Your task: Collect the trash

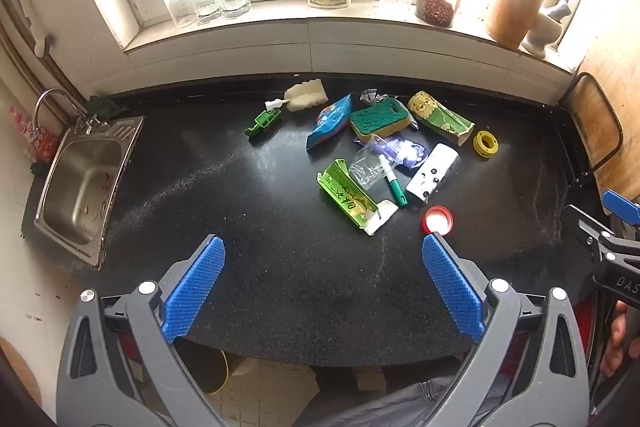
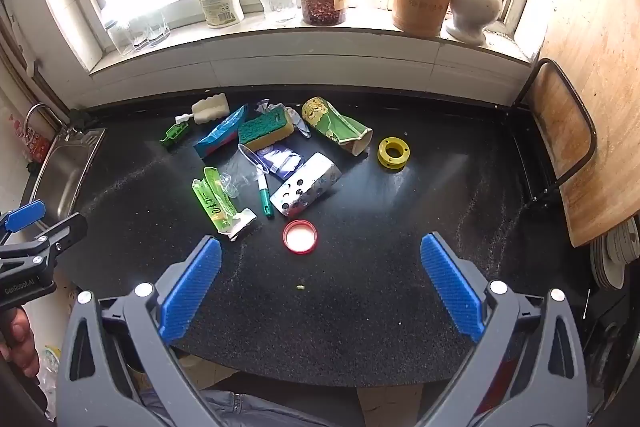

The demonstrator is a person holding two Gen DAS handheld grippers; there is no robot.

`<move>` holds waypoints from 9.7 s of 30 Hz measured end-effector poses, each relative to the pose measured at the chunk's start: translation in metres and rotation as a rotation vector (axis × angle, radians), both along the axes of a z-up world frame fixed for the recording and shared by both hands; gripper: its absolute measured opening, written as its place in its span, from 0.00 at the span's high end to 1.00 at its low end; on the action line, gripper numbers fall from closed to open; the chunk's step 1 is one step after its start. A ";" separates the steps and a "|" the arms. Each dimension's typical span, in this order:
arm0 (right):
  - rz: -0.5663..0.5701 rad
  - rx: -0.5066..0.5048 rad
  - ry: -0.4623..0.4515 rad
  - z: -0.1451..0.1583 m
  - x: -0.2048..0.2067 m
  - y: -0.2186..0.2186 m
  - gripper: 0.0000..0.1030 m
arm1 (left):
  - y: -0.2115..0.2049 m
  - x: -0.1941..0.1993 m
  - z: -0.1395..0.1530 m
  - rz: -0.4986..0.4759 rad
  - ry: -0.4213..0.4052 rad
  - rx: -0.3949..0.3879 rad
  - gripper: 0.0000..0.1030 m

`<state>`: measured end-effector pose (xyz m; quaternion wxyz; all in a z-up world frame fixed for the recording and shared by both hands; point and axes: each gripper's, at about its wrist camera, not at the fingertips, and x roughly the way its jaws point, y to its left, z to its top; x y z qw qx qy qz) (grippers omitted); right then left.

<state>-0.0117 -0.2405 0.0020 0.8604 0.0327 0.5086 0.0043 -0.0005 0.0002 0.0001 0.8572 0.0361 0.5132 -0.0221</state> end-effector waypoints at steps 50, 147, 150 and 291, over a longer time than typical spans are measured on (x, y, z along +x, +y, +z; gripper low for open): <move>0.002 0.014 -0.002 0.001 -0.001 -0.003 0.06 | -0.005 -0.003 0.001 -0.003 0.007 -0.016 0.06; 0.574 0.094 -0.066 -0.092 0.073 0.149 0.47 | 0.194 -0.049 -0.122 0.265 -0.139 -0.052 0.76; 0.789 0.164 -0.016 -0.098 0.045 0.243 0.47 | 0.242 -0.107 -0.140 0.430 -0.111 -0.053 0.76; 0.301 0.044 -0.002 -0.097 0.071 -0.007 0.42 | 0.067 0.042 -0.122 -0.097 -0.082 -0.045 0.62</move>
